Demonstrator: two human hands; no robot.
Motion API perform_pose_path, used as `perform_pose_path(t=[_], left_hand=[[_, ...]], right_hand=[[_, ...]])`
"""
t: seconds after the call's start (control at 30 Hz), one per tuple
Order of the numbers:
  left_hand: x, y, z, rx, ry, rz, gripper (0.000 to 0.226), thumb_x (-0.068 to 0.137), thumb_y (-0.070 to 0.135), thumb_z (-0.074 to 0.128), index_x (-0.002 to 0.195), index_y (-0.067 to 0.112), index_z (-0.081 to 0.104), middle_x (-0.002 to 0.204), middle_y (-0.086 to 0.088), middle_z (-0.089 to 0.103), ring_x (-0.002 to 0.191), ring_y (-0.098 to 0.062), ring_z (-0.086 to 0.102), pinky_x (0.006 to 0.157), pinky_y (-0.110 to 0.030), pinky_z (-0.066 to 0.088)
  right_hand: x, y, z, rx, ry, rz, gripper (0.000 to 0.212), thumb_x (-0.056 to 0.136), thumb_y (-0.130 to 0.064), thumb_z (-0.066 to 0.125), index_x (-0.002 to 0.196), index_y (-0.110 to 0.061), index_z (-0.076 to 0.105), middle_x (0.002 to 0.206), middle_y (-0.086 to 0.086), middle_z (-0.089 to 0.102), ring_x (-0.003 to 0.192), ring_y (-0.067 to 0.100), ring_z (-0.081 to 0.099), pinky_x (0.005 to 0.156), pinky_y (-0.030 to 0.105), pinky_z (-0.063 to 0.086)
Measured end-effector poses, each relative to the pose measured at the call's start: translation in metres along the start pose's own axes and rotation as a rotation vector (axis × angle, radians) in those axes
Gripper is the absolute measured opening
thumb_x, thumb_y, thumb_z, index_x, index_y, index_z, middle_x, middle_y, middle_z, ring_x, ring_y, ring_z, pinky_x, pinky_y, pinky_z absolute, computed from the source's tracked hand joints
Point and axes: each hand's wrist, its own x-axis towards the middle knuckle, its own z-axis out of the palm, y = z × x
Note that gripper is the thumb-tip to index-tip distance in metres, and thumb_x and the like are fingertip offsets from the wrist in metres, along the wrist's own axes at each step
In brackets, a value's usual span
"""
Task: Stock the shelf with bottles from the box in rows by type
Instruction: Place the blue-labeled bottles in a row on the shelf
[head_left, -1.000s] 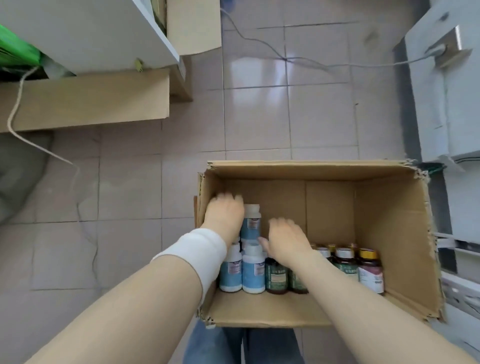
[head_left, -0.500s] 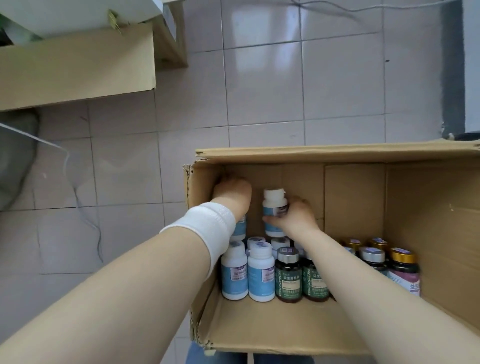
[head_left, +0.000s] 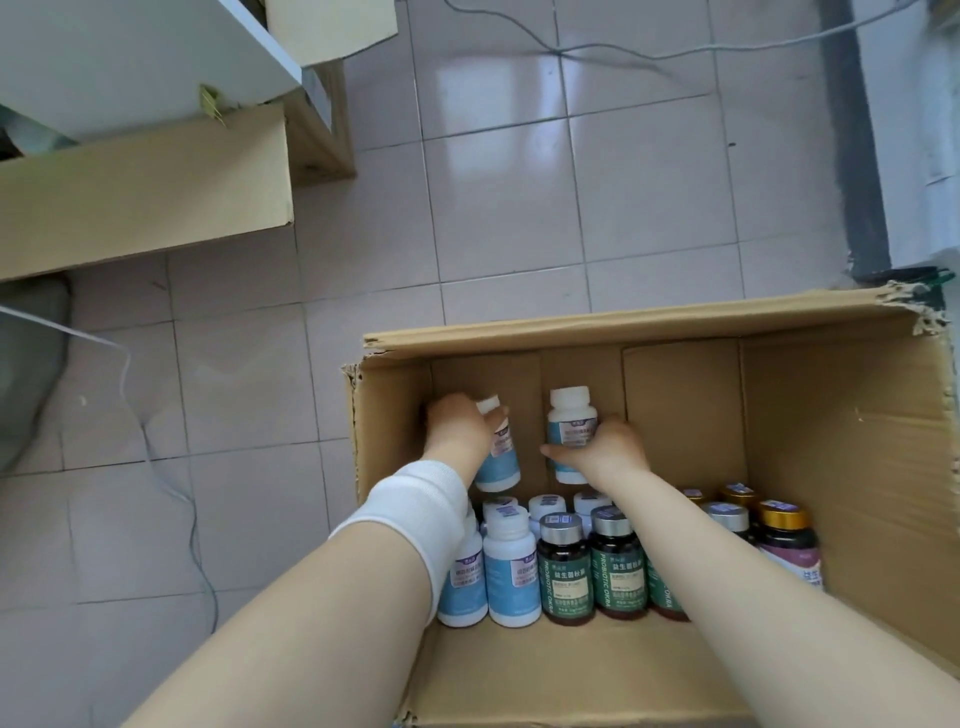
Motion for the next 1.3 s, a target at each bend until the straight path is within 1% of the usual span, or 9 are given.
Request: perform_pose_path(t=[0.17,0.3,0.53,0.67,0.8,0.97,1.1,1.2,1.3], left_hand=[[-0.061,0.017,-0.04,-0.182,-0.004,0.2,0.051,0.084,0.035,0.067,0.123,0.006,0.053,0.12,-0.008,0.06,0.111,-0.024,0.058,0.083,-0.028,0.048],[-0.142,0.02,-0.077,-0.239,-0.036,0.391,0.036,0.077,0.044,0.07,0.101,0.021,0.056,0.094,0.007,0.064,0.086,-0.008,0.06,0.068,-0.021,0.048],[-0.288,0.038,-0.117,-0.391,-0.273,0.726,0.02,0.089,0.036,0.059,0.107,0.029,0.054,0.1,0.007,0.063,0.091,-0.002,0.06,0.069,-0.014,0.047],[-0.36,0.043,-0.123,-0.351,-0.384,0.907,0.022,0.092,0.035,0.053,0.11,0.024,0.051,0.102,0.003,0.064,0.089,-0.006,0.062,0.072,-0.016,0.051],[-0.422,0.039,-0.104,-0.3,-0.522,1.019,0.018,0.092,0.035,0.053,0.104,0.021,0.051,0.108,-0.012,0.066,0.097,-0.023,0.064,0.09,-0.038,0.051],[-0.511,0.03,-0.063,-0.188,-0.672,1.142,0.019,0.092,0.036,0.053,0.101,0.019,0.053,0.094,-0.006,0.065,0.082,-0.016,0.064,0.079,-0.031,0.053],[-0.588,0.023,-0.027,-0.11,-0.788,1.27,0.025,0.092,0.035,0.053,0.099,0.012,0.056,0.084,-0.003,0.067,0.08,-0.016,0.066,0.082,-0.034,0.055],[-0.653,0.009,0.005,-0.09,-0.871,1.351,0.02,0.094,0.031,0.05,0.094,0.012,0.054,0.078,0.001,0.067,0.069,-0.01,0.067,0.068,-0.025,0.056],[-0.723,-0.015,0.045,-0.013,-0.912,1.482,0.021,0.092,0.032,0.051,0.093,0.011,0.054,0.081,0.001,0.068,0.067,-0.006,0.068,0.065,-0.02,0.055]], right_hand=[[-0.057,-0.006,-0.049,0.107,0.057,-0.052,0.064,0.067,-0.045,0.076,0.114,-0.009,0.052,0.119,0.011,0.052,0.107,0.027,0.055,0.088,0.035,0.047],[-0.141,-0.001,-0.098,0.256,0.029,-0.152,0.043,0.073,-0.033,0.074,0.104,-0.016,0.049,0.104,0.004,0.059,0.091,0.019,0.059,0.075,0.032,0.047],[-0.297,0.023,-0.133,0.53,0.181,-0.267,0.043,0.081,-0.025,0.07,0.113,-0.018,0.041,0.104,0.0,0.055,0.082,0.004,0.053,0.062,0.015,0.041],[-0.376,0.049,-0.12,0.716,0.329,-0.265,0.052,0.081,-0.031,0.069,0.122,-0.017,0.041,0.113,0.003,0.057,0.096,0.015,0.057,0.081,0.027,0.047],[-0.45,0.08,-0.105,0.996,0.427,-0.307,0.033,0.089,-0.026,0.058,0.115,-0.014,0.044,0.104,0.004,0.058,0.084,0.009,0.058,0.072,0.02,0.048],[-0.541,0.138,-0.098,1.206,0.543,-0.347,0.03,0.091,-0.025,0.054,0.117,-0.014,0.046,0.108,0.004,0.059,0.096,0.016,0.058,0.087,0.031,0.047],[-0.614,0.197,-0.09,1.28,0.71,-0.393,0.052,0.079,-0.038,0.063,0.123,-0.015,0.048,0.122,0.006,0.061,0.112,0.021,0.058,0.104,0.048,0.041],[-0.674,0.244,-0.078,1.329,0.819,-0.43,0.074,0.057,-0.054,0.076,0.117,-0.019,0.052,0.117,0.0,0.064,0.109,0.016,0.061,0.1,0.042,0.045],[-0.735,0.301,-0.061,1.338,0.886,-0.462,0.051,0.075,-0.034,0.065,0.12,-0.014,0.049,0.117,0.005,0.062,0.105,0.016,0.061,0.095,0.035,0.047]])
